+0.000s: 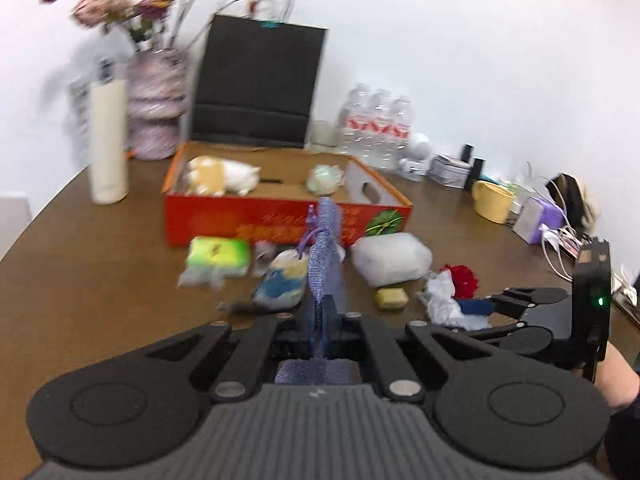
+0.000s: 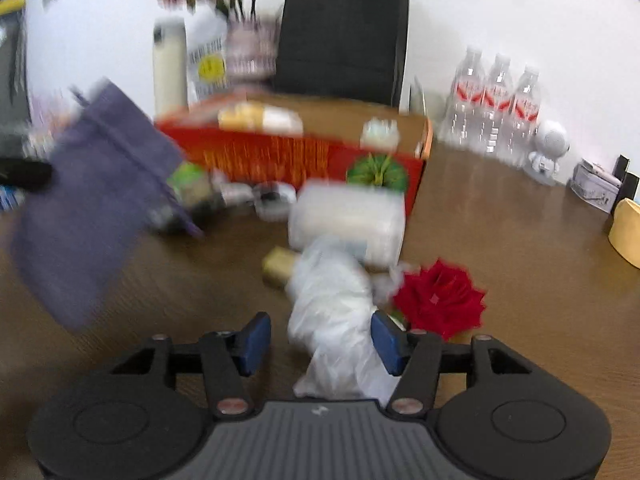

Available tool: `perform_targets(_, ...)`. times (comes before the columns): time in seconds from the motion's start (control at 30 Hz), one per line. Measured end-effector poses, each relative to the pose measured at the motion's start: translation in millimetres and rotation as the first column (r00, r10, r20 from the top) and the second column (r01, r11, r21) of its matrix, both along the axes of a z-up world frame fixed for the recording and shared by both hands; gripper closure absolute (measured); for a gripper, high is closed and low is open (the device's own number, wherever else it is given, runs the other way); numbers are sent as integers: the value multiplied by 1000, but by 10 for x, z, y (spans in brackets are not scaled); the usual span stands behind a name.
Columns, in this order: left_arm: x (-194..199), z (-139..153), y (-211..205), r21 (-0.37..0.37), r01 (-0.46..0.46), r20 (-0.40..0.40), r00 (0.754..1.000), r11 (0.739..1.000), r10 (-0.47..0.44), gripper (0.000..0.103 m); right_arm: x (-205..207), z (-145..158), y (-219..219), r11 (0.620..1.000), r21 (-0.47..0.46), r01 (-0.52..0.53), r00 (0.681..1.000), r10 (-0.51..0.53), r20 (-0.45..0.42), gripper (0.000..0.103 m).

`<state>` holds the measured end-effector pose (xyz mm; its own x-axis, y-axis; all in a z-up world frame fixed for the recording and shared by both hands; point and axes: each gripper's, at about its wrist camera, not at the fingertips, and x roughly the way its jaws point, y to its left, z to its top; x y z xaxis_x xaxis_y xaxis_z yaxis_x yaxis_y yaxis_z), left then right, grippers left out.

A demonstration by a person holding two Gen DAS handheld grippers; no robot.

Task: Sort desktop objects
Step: 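Lift the pouch and tissue and carry both into the cardboard box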

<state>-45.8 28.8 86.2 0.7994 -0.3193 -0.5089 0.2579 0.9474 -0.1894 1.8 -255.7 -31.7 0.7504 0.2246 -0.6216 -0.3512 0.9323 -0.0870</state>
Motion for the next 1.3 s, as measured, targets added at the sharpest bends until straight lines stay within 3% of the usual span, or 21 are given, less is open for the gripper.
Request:
perform_targets(0.07,-45,-35,45,1,-15,1,1000,1000,15,99,-50,11,-4,1000,23,17,1000,-17,3,84)
perform_targets(0.17,-85,-33,64,-2,-31,-3,1000,1000,31,99,-126,96,-117,993,109,48,999,-47,-16,86)
perform_targets(0.37,-321,115,-106,-55,67,58,996,996,-64,99,-574,539,-299,969,244,42,993,-67,96,85)
perform_targets(0.53,-345,361,-282,-101,136,145,982,986,-120,99,-702,775,-237,966,260,-6,989,-32,144,85)
perform_targets(0.67,-76,616,-368,-67,139,214,969,988,-122,99,-500,933,-159,965,259,-29,984,-19,178,85)
perform_targets(0.83,670,920,-406,-41,117,253,962,992,-103,99,54,1238,51,968,249,-36,970,-26,241,85)
perform_targets(0.97,1556,965,-441,-93,88,179,981,992,-70,99,811,1460,76,966,257,-10,970,-53,239,85)
perform_targets(1.03,2049,856,-510,-102,64,122,991,993,-52,99,1292,1453,94,964,267,3,983,-51,174,84)
perform_targets(1.1,2591,625,-555,-116,24,11,1000,993,-23,99,1830,1358,98,959,278,58,992,-85,89,84)
perform_targets(1.23,3485,29,-649,-29,-107,-169,980,994,101,99,2763,1019,32,925,305,226,972,-196,-129,85)
perform_targets(1.3,3685,-153,-685,5,-93,-232,968,996,92,99,3006,913,89,930,254,265,960,-231,-158,85)
